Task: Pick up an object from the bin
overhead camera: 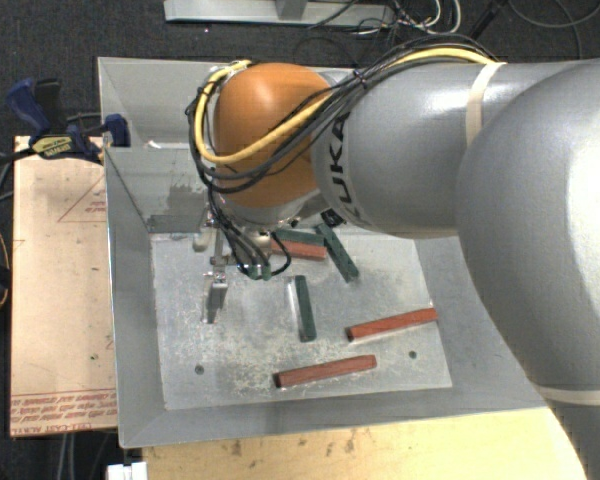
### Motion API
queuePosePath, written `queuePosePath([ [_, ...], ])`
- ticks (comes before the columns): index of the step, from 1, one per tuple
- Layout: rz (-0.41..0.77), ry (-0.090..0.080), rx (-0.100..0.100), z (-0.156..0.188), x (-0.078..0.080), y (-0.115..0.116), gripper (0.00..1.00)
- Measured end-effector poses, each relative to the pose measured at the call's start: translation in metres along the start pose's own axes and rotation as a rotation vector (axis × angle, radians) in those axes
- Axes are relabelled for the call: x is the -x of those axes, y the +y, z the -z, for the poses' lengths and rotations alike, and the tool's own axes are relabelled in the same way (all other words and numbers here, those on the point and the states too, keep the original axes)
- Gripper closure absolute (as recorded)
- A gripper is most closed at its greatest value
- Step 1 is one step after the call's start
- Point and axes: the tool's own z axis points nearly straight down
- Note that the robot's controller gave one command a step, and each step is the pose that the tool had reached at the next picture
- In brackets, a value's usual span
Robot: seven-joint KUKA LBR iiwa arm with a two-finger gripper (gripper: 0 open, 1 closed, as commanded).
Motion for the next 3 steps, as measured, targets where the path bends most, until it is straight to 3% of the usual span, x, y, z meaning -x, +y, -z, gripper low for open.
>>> queuePosePath([
  [1,-0.003,-0.008,0.002,0.005,0.002,-0.001,0.00],
  [2,0.085,-0.011,0.004,-0.001,0.000,-0.015,0.00],
  [3,0.374,-0.007,0.000,-0.003,0.002,-0.057,0.00],
])
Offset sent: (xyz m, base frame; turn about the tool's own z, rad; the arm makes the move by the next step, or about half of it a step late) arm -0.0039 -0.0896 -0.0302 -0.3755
